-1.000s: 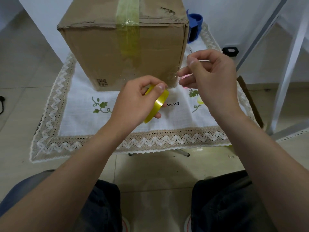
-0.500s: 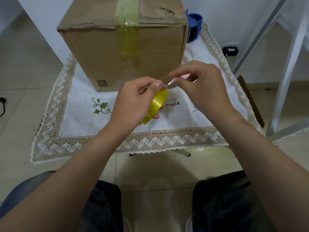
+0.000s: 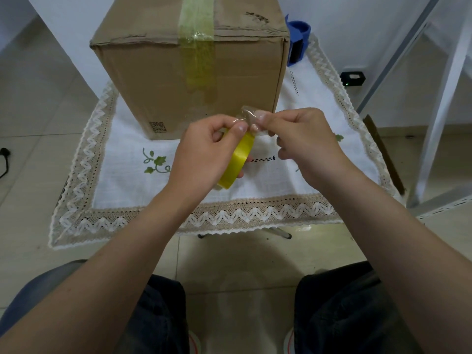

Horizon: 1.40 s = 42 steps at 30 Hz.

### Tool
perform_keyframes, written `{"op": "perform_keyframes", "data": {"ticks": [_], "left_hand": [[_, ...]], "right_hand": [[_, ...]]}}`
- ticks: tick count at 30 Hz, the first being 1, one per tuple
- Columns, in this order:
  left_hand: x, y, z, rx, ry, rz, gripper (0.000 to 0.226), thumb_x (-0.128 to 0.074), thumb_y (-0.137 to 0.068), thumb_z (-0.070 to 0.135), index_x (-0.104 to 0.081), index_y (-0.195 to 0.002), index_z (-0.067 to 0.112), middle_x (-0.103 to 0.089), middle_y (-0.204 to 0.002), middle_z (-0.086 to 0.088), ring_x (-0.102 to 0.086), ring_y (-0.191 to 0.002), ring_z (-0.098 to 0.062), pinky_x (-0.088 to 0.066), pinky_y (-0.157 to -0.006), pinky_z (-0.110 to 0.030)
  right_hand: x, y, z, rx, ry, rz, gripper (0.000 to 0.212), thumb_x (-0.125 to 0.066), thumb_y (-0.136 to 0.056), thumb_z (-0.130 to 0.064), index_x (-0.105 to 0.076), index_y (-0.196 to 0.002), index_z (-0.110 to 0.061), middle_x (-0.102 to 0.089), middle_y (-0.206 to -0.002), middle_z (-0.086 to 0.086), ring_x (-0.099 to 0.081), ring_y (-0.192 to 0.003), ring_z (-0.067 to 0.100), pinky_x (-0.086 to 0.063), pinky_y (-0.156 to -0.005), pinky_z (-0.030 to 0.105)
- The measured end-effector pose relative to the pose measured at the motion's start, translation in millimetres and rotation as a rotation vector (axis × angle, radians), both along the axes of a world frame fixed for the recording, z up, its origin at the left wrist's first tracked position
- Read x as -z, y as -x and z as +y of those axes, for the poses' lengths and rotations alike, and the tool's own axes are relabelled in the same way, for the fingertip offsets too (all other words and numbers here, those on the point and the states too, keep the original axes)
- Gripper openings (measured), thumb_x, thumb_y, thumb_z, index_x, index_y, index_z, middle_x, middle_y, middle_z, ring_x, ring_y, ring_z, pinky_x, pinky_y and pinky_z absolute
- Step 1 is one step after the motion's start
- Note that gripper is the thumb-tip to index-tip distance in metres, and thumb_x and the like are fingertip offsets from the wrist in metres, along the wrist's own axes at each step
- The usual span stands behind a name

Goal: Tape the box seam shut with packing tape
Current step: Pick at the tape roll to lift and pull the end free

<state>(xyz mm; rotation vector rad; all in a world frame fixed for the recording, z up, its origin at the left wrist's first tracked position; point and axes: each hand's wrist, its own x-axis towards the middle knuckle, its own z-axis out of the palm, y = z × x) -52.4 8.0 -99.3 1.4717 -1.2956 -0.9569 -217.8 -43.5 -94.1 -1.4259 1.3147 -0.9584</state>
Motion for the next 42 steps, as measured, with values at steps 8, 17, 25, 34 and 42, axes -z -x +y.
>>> {"op": "perform_keyframes", "data": {"ticks": [8,17,25,34,42], "left_hand": [[6,-2,1,0.054,0.077,-0.059,0.017,-0.063,-0.105,0.032,-0.072,-0.118,0.039,-0.079,-0.082,0.0,-0.08,-0.069,-0.027,-0.065,-0.057,-0.055],[0,1,6,0.082,0.088,-0.155,0.006,-0.068,-0.103,0.032,-0.074,-0.102,0.033,-0.077,-0.076,-0.001,-0.075,-0.052,-0.021,-0.06,-0.048,-0.036],[4,-1,-2,-0.007,0.074,-0.045,0.014,-0.064,-0.105,0.023,-0.069,-0.093,0.017,-0.078,-0.074,0.004,-0.075,-0.058,-0.016,-0.062,-0.049,-0.039],[7,0,1,0.033,0.089,0.03,0.011,-0.062,-0.107,0.017,-0.072,-0.104,0.017,-0.079,-0.075,-0.001,-0.076,-0.061,-0.016,-0.062,-0.05,-0.038],[2,1,4,0.043,0.028,0.115,0.027,-0.058,-0.108,0.018,-0.062,-0.135,0.021,-0.081,-0.079,-0.006,-0.077,-0.06,-0.021,-0.064,-0.053,-0.041]], "right_hand": [[-8,2,-1,-0.23,-0.447,-0.28,0.022,-0.064,-0.097,-0.021,-0.063,-0.076,-0.015,-0.043,-0.066,0.0,-0.023,-0.051,0.012,-0.013,-0.051,0.027],[-10,9,-4,-0.237,-0.557,-0.288,0.033,-0.062,-0.095,-0.016,-0.047,-0.067,-0.022,-0.035,-0.059,-0.005,-0.02,-0.043,0.007,-0.012,-0.04,0.016],[-17,15,-2,-0.351,-0.583,-0.497,0.013,-0.067,-0.087,-0.015,-0.06,-0.097,-0.022,-0.064,-0.08,-0.001,-0.044,-0.051,0.008,-0.021,-0.038,0.014],[-2,9,1,-0.225,-0.014,-0.039,0.012,-0.081,-0.089,-0.024,-0.082,-0.097,-0.016,-0.072,-0.075,0.001,-0.053,-0.051,0.017,-0.032,-0.041,0.022],[1,6,-4,-0.187,-0.189,-0.131,0.017,-0.069,-0.098,-0.017,-0.076,-0.093,-0.003,-0.059,-0.066,0.002,-0.043,-0.046,0.015,-0.025,-0.042,0.02]]}}
